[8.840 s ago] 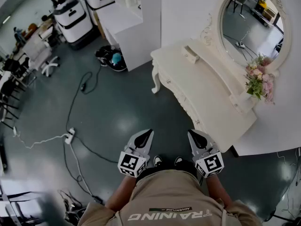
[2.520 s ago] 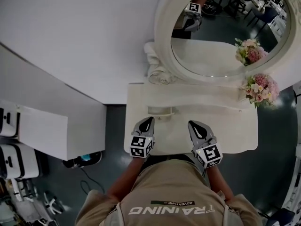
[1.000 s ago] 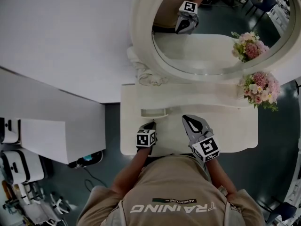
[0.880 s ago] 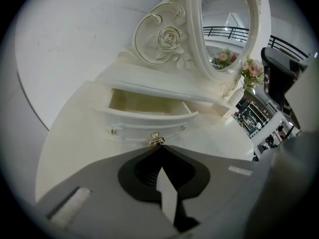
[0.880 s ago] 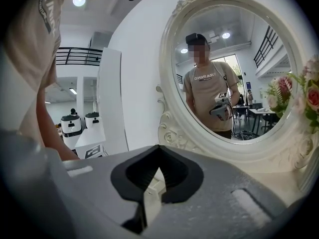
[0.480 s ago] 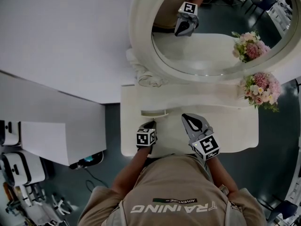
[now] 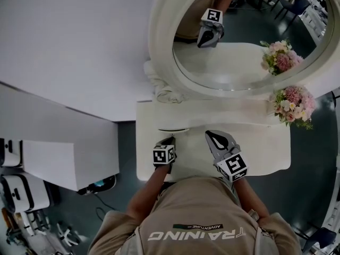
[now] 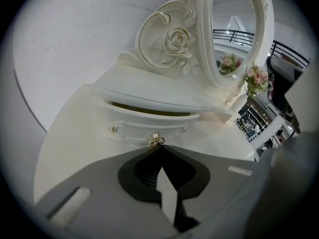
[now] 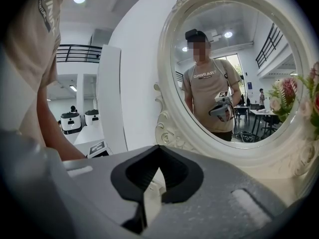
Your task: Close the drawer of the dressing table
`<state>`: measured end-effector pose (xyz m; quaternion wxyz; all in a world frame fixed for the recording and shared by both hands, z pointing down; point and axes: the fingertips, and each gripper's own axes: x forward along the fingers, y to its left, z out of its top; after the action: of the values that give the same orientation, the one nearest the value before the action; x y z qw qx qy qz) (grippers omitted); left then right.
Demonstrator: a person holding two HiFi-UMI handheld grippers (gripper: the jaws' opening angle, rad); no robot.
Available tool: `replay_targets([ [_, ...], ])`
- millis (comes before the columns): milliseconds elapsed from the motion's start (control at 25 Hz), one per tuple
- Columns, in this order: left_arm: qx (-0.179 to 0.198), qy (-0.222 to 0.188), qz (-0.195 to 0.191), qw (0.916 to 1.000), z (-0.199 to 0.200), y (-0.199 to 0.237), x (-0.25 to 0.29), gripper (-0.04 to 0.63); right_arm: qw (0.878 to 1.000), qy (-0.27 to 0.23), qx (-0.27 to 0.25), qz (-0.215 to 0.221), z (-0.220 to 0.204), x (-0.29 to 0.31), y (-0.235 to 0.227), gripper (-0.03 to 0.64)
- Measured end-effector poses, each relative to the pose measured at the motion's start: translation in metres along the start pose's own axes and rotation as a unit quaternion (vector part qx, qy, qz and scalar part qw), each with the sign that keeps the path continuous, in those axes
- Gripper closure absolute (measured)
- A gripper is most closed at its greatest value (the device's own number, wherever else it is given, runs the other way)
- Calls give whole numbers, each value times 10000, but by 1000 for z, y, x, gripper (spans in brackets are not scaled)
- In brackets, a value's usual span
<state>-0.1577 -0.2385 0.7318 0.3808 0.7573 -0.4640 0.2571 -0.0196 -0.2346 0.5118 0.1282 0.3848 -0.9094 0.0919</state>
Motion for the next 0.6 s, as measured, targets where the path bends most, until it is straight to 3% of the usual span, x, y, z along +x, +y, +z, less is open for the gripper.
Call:
replay_targets([
  [600, 46, -85, -5, 10000, 25, 4, 16, 577, 10000, 14, 33, 65, 7, 7, -4, 614],
])
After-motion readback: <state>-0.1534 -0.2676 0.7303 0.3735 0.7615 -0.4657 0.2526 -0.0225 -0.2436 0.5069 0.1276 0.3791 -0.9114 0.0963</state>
